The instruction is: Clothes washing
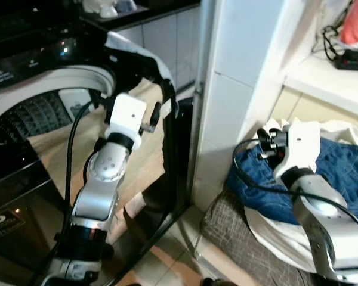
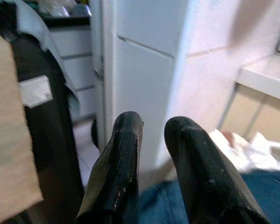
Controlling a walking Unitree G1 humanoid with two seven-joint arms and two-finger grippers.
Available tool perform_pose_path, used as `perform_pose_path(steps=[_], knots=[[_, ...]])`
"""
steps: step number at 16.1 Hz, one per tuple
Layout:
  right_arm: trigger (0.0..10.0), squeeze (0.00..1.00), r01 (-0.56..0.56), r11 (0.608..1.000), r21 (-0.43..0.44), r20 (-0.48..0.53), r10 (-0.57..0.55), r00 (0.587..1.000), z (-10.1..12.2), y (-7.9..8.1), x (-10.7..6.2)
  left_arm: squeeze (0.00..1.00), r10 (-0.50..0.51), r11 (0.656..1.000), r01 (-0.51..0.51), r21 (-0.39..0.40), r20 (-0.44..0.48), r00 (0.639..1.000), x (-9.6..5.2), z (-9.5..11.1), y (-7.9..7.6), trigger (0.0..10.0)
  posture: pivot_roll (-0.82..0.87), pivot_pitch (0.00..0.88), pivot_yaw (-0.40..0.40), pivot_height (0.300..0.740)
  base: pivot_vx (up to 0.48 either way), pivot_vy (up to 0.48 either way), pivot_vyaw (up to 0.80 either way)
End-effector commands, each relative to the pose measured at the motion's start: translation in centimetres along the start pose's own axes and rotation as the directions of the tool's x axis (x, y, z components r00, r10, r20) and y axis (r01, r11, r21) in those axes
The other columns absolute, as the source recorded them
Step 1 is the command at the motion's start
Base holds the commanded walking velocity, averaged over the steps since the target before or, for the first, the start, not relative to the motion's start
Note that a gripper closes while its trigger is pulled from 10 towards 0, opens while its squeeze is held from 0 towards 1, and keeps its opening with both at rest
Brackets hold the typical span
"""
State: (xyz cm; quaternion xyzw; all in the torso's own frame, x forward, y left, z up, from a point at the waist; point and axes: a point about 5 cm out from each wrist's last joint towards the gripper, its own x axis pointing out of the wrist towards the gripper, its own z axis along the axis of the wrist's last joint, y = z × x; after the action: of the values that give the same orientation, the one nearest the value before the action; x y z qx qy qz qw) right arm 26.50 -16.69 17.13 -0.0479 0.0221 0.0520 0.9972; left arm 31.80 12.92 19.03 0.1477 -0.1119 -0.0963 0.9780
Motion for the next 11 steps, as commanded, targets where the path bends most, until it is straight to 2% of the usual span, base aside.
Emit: perform_pose_path(steps=[1,2,4,5,6,8,11], knots=[[10.0,0.00,-0.004,1.000,0.010,0.009,0.004,1.000,0.0,0.2,0.1,0.00,0.002,1.000,-0.002,0.020,-0.019,1.000,-0.2,0.1,-0.3,10.0,-0.04,0.000,-0.004,0.740,0.000,0.000,0.00],[10.0,0.00,0.004,0.999,0.032,-0.017,-0.003,1.000,-0.4,0.4,0.1,0.00,-0.013,1.000,0.012,-0.004,-0.047,0.999,-0.3,-0.1,-0.5,10.0,-0.04,0.000,-0.001,0.740,0.000,0.000,0.00],[10.0,0.00,0.013,0.996,0.086,-0.033,-0.010,0.999,-0.8,0.7,-0.2,0.00,-0.010,0.999,0.007,-0.032,-0.092,0.996,-0.5,-0.5,-0.4,10.0,-0.04,0.000,0.011,0.740,0.000,-0.379,0.00],[10.0,0.00,0.010,0.996,0.093,-0.038,-0.007,0.999,-0.9,0.9,-0.5,0.00,-0.011,1.000,0.008,-0.024,-0.096,0.995,-0.5,-0.5,-0.3,10.0,-0.05,0.000,0.022,0.740,0.000,-0.480,-0.80],[10.0,0.00,0.007,0.994,0.109,-0.057,-0.001,0.998,-1.2,1.1,-0.8,0.00,-0.009,0.998,0.003,-0.055,-0.102,0.995,-0.5,-0.5,-0.2,10.0,-0.05,0.000,0.028,0.740,0.000,-0.352,-0.61],[10.0,0.00,-0.024,0.996,0.083,-0.081,0.031,0.996,-1.3,1.4,-1.0,0.00,0.000,0.999,-0.004,-0.038,-0.120,0.993,-0.3,-0.6,0.1,10.0,-0.06,0.000,0.037,0.740,0.000,0.000,0.00],[10.0,0.00,-0.028,0.997,0.072,-0.091,0.034,0.995,-1.1,1.6,-1.0,0.00,-0.012,0.998,0.006,-0.058,-0.101,0.995,0.0,-0.4,0.2,10.0,-0.07,0.000,0.044,0.740,0.000,0.000,0.00]])
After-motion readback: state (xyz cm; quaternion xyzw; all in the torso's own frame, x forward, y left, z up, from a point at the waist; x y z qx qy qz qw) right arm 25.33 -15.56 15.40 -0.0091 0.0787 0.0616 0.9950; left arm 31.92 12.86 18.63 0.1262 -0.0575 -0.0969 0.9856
